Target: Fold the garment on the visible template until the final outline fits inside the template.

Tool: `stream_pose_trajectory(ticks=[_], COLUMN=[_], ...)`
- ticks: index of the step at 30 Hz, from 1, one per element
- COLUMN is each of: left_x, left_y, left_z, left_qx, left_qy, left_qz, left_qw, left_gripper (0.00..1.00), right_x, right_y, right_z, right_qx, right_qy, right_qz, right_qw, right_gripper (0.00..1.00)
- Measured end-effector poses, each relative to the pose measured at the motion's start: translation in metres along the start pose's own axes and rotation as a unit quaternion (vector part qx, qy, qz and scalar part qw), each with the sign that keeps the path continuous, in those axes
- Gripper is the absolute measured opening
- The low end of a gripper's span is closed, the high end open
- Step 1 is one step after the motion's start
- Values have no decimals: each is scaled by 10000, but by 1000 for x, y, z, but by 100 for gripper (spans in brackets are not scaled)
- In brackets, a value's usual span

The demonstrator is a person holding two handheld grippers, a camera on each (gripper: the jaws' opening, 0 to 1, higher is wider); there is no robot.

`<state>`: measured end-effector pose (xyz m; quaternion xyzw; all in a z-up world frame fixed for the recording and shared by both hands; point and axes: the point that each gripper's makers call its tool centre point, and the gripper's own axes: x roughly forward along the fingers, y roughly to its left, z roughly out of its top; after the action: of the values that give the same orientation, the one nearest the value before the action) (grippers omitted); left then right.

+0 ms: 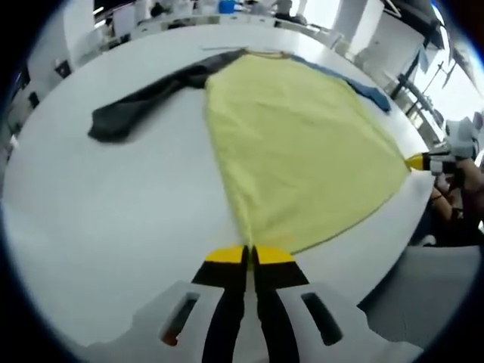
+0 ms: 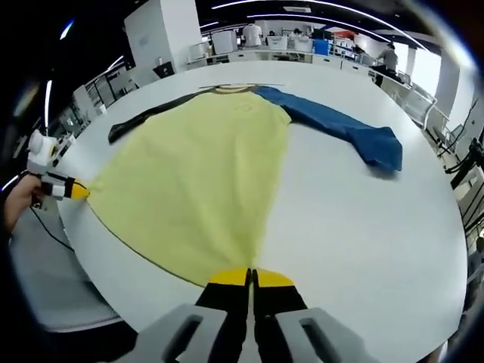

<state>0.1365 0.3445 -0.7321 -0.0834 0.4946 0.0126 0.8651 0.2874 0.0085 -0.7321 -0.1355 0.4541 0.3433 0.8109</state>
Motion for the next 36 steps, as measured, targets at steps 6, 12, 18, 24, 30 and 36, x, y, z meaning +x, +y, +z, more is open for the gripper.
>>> stream_pose_trajectory(ticks=[6,12,18,24,30,36], left_x=[-3,-6,-8,-9,-10,-10], left_y=[-2,-6,-9,-12,-14,-13], left_z=[-5,-12,-16,-20,-22,-22], left_qx=[25,-86,-148,-101,-126,-139], left_qy=[62,73,66,67,76,62], left_qz=[-19,-56,-61,-13,-22,33], left_qw=[10000,9999,9998,9999,9999,9999], left_gripper=[0,0,0,0,0,1], right_x=[-2,-5,-8,-10,-10,-10], right_y=[0,1,1,1,1,0], right_z=[-4,-9,-12,-16,-16,-16], right_qx=[-4,36,34,80,62,111], right_qy=[51,84,125,127,131,130], right_qz=[20,37,41,56,65,46], right_qw=[10000,10000,9999,9999,9999,9998], right_gripper=[0,0,0,0,0,0])
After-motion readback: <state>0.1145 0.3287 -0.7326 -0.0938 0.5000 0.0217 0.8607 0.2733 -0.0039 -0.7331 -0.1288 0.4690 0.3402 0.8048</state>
